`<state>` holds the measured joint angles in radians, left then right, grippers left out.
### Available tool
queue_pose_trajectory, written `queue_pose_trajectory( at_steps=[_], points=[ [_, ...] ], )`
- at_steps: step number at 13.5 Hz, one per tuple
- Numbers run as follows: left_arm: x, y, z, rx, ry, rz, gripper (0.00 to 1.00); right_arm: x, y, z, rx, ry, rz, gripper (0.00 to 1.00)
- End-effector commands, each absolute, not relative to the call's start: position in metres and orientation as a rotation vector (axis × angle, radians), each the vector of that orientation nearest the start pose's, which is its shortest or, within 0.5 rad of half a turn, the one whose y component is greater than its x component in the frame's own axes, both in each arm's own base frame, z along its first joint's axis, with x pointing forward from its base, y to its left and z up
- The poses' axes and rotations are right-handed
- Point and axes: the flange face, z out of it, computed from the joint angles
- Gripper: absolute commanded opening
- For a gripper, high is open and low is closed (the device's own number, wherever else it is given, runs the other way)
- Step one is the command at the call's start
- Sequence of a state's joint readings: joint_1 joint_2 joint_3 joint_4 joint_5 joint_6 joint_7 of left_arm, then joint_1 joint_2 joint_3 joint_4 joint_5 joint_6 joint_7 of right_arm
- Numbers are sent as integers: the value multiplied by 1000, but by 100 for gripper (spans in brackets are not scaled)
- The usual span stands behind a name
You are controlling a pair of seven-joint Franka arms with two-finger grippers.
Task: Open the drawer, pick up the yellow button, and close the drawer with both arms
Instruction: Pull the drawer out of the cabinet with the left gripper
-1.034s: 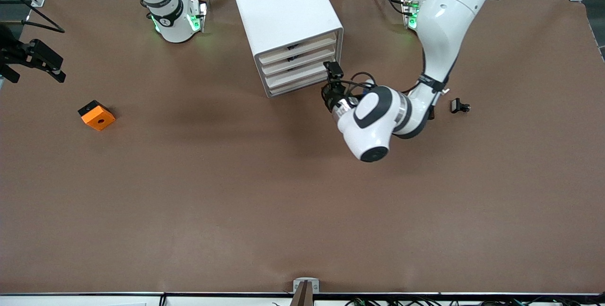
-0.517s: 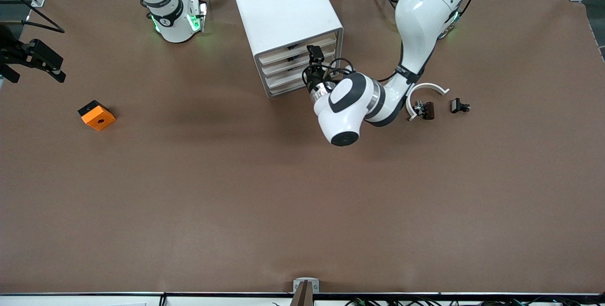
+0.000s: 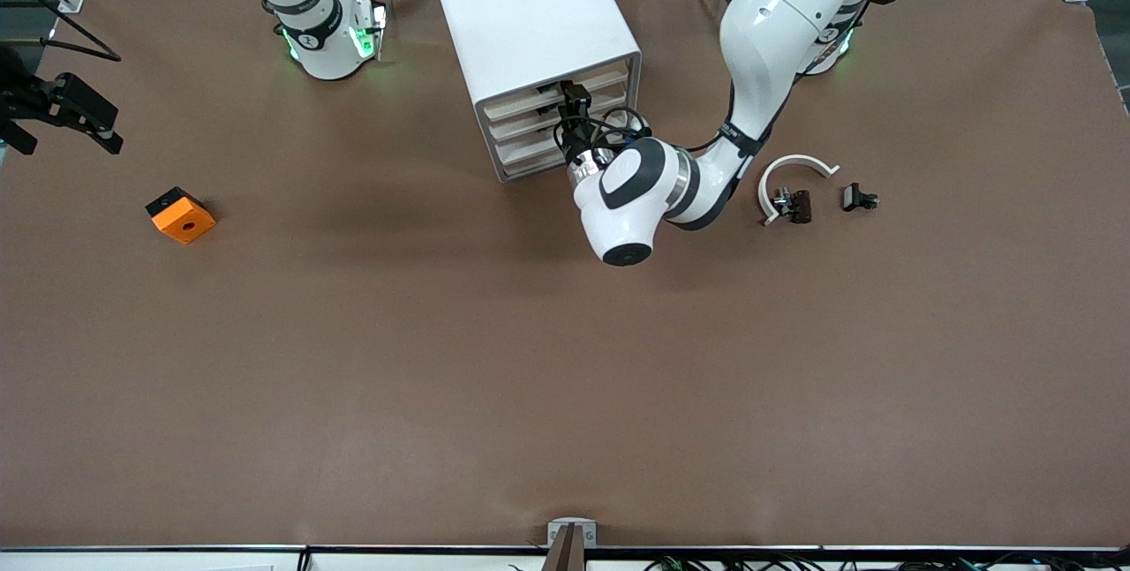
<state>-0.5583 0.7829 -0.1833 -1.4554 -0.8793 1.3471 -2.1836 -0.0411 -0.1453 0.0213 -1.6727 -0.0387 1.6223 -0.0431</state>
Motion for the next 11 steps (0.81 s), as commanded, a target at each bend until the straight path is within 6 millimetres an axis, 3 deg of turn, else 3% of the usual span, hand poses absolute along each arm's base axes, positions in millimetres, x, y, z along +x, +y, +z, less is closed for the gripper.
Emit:
queue_pose_trajectory(
  at_steps=[1, 4, 7, 11],
  points=[
    [437, -473, 246, -1353, -1580, 1358, 0, 515, -15, 662, -3163, -36, -144, 100],
    [455, -458, 247, -1329, -1620, 1359, 0, 515, -15, 662, -3163, -36, -144, 100],
    [485, -426, 237, -1301, -1692, 1369, 0, 515, -16, 662, -3163, -34, -144, 100],
    [531, -398, 260, -1357, -1786, 1407, 0, 515, -15, 662, -3163, -36, -146, 100]
  ],
)
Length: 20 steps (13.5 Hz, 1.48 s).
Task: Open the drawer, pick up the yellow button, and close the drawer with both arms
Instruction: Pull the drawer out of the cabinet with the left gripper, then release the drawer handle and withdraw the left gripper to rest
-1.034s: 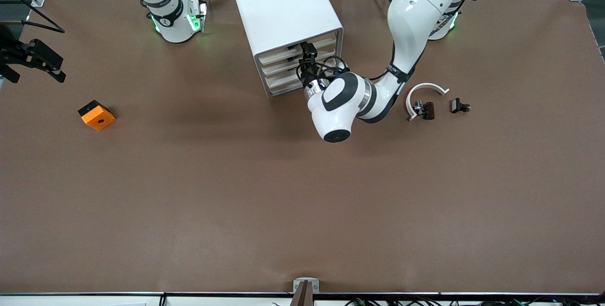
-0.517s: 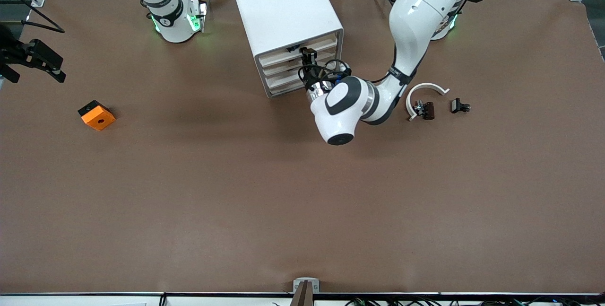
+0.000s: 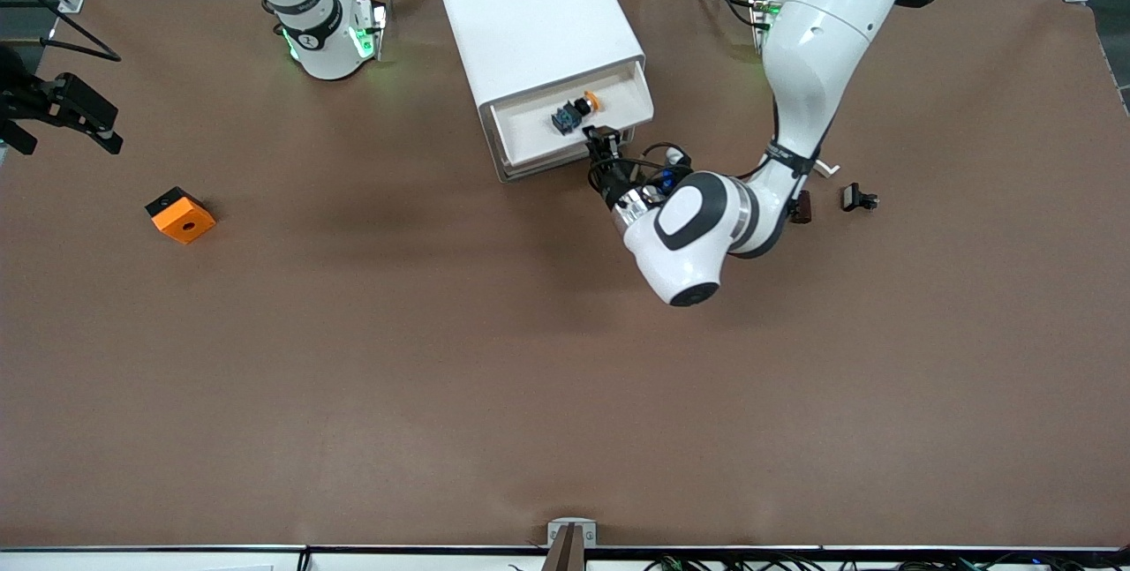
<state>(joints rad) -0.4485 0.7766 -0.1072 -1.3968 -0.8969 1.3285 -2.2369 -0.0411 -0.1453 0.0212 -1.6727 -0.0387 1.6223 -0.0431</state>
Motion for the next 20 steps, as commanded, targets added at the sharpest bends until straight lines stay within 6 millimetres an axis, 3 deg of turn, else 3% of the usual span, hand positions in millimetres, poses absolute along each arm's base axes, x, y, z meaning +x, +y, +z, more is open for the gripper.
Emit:
queue_pose_trajectory(
  at_steps=[1, 5, 6, 7, 8, 10, 14, 16, 18, 20],
  points=[
    [538, -389, 262, -1368, -1796, 1425, 0, 516, -15, 663, -3163, -36, -149, 100],
    [550, -375, 265, -1382, -1831, 1425, 0, 516, -15, 663, -3163, -34, -149, 100],
    [551, -374, 264, -1383, -1833, 1425, 6, 516, -15, 663, -3163, -34, -149, 100],
    [555, -368, 264, -1372, -1843, 1433, 84, 516, -15, 663, -3163, -34, -149, 100],
    [558, -364, 268, -1370, -1852, 1438, 100, 516, -15, 663, -3163, -34, -151, 100],
    [567, -360, 282, -1396, -1874, 1441, 100, 516, -15, 664, -3163, -34, -161, 100],
    [607, -302, 314, -1451, -1975, 1384, 100, 517, -12, 663, -3161, -41, -164, 100],
    [624, -282, 348, -1604, -2015, 1278, 100, 524, -7, 660, -3158, -51, -154, 100],
    [640, -234, 402, -1899, -2026, 1127, 100, 530, -4, 656, -3158, -58, -147, 100],
    [649, -184, 439, -2193, -1939, 966, 100, 539, 3, 656, -3155, -80, -150, 100]
  ],
)
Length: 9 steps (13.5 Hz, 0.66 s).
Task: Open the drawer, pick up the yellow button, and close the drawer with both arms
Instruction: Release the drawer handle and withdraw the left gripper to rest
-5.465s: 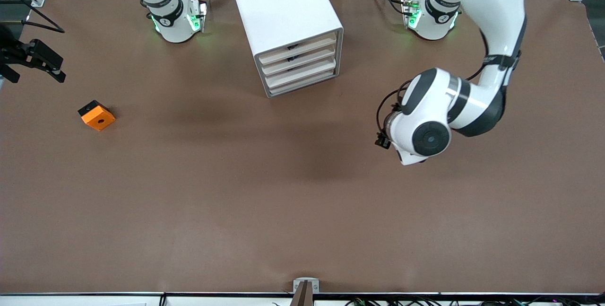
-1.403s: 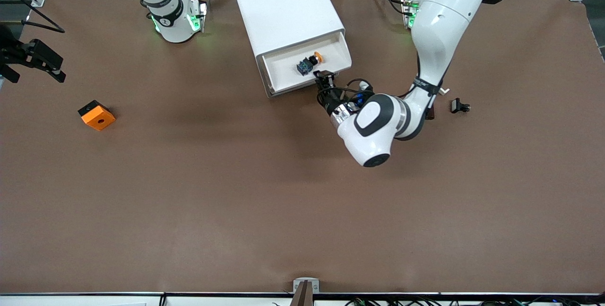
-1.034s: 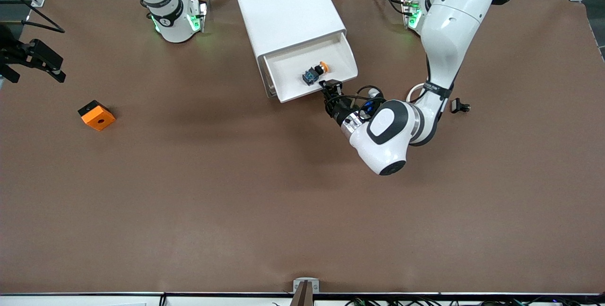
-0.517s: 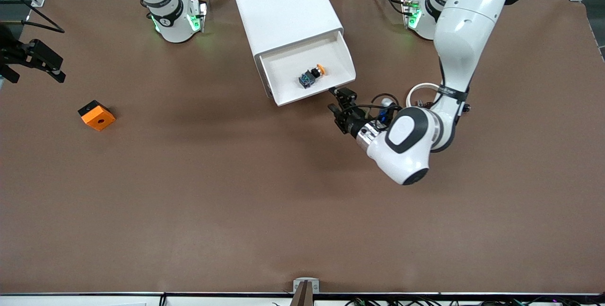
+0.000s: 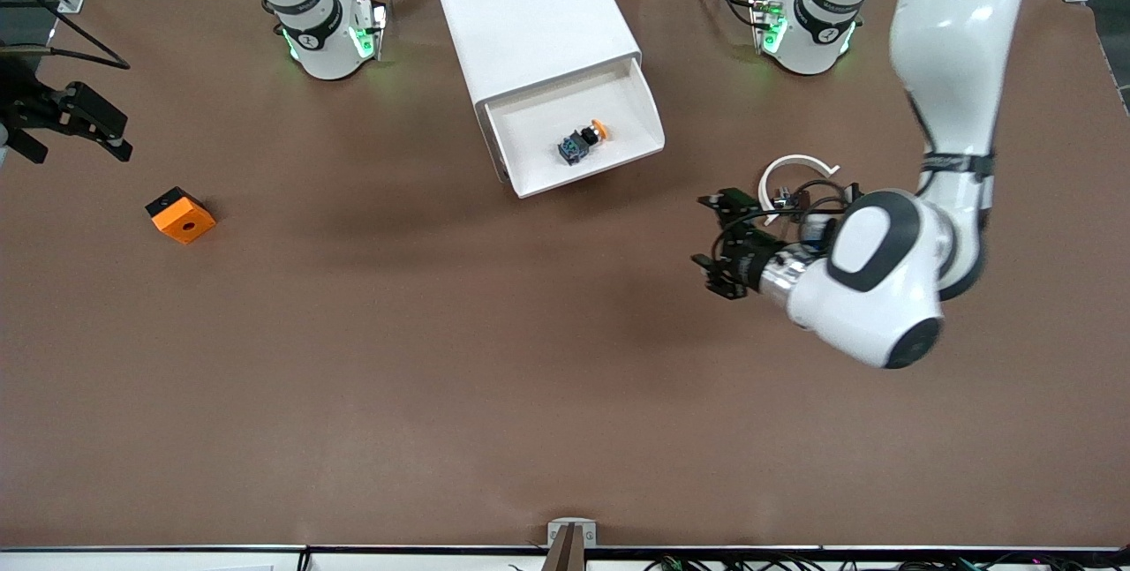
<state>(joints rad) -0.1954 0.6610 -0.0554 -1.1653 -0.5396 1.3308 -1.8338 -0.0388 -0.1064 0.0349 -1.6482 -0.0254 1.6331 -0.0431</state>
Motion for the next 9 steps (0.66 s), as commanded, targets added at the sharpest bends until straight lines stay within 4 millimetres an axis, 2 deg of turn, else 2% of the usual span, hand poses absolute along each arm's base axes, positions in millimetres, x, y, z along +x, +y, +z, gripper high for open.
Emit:
queue_pose_trajectory(
  at_steps=[1, 3, 4, 5, 6, 7, 9],
  points=[
    [649, -168, 458, 2379, 1923, -889, 100, 541, 4, 655, -3155, -80, -147, 100],
    [642, -150, 491, 2596, 1757, -667, 100, 544, 10, 649, -3118, -88, -132, 100],
    [637, -147, 508, 2731, 1619, -563, 100, 546, 12, 646, -3098, -85, -122, 100],
    [633, -141, 518, 2847, 1428, -517, 100, 547, 15, 643, -3095, -28, -109, 100],
    [629, -134, 532, 2930, 1223, -474, 100, 547, 26, 643, -3091, 75, -100, 100],
    [625, -126, 548, 2999, 1058, -419, 100, 544, 51, 643, -3094, 168, -89, 100],
    [613, -117, 579, 3084, 885, -320, 100, 536, 92, 642, -3076, 378, -55, 100]
  ],
)
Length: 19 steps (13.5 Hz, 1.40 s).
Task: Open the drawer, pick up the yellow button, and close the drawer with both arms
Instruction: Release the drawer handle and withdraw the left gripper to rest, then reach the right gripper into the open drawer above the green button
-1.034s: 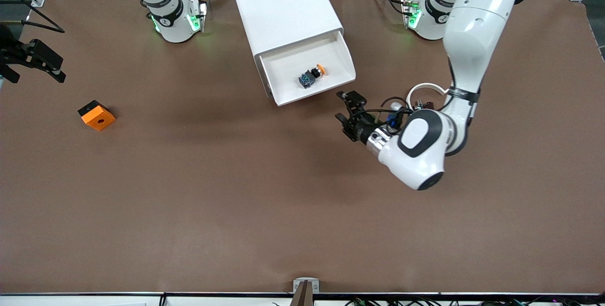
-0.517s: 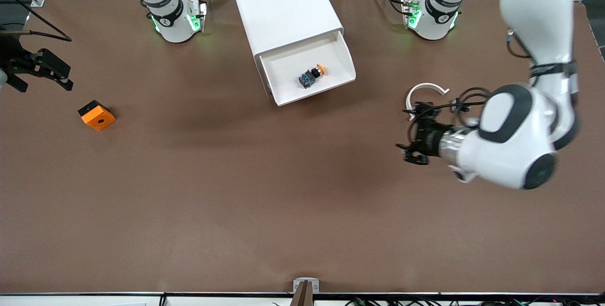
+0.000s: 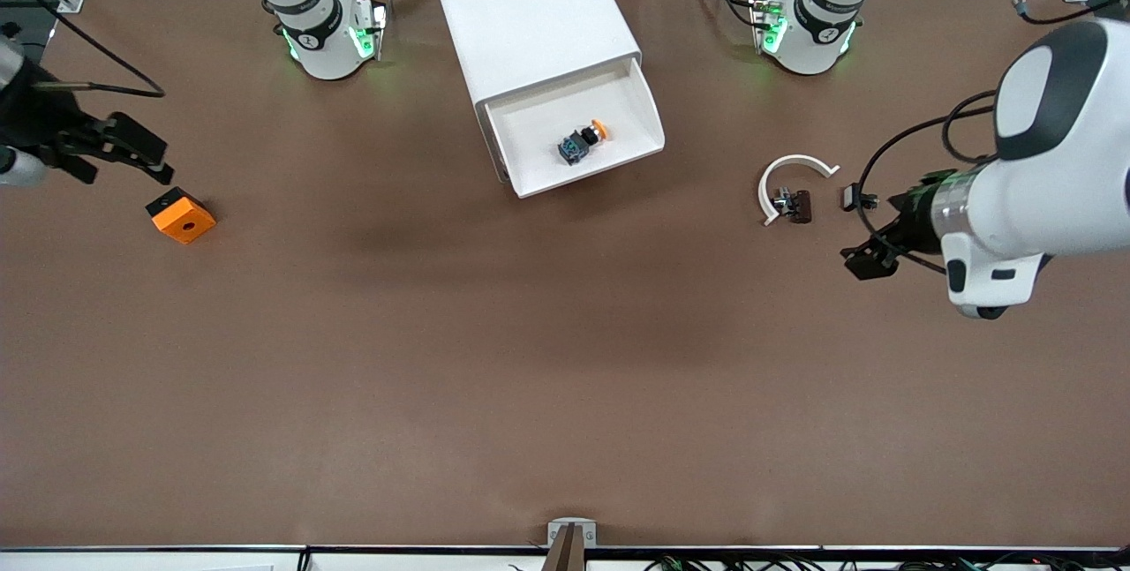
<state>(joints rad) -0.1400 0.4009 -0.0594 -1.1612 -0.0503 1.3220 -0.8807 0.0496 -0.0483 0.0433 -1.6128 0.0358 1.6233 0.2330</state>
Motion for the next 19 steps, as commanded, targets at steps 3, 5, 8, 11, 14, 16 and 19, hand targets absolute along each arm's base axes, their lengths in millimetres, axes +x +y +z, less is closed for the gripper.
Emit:
queue_pose_trajectory(
  at_steps=[3, 5, 8, 11, 14, 16, 19],
  points=[
    [603, -81, 604, -3023, -579, 267, 100, 521, 148, 637, -3050, 588, 8, 100],
    [602, -52, 610, -3065, -448, 264, 100, 508, 189, 636, -3024, 714, 15, 100],
    [582, -37, 606, -3094, -226, 307, 100, 497, 242, 619, -2999, 875, 49, 100],
    [558, -27, 604, -3114, -137, 226, 100, 488, 285, 597, -2983, 1022, 91, 100],
    [542, -22, 600, -3124, -84, 165, 100, 477, 332, 576, -2925, 1179, 83, 100],
    [543, -25, 601, -3124, -77, 160, 100, 467, 370, 554, -2899, 1277, 79, 100],
    [544, -25, 601, -3124, -77, 160, 100, 465, 416, 535, -2844, 1392, 73, 100]
  ],
)
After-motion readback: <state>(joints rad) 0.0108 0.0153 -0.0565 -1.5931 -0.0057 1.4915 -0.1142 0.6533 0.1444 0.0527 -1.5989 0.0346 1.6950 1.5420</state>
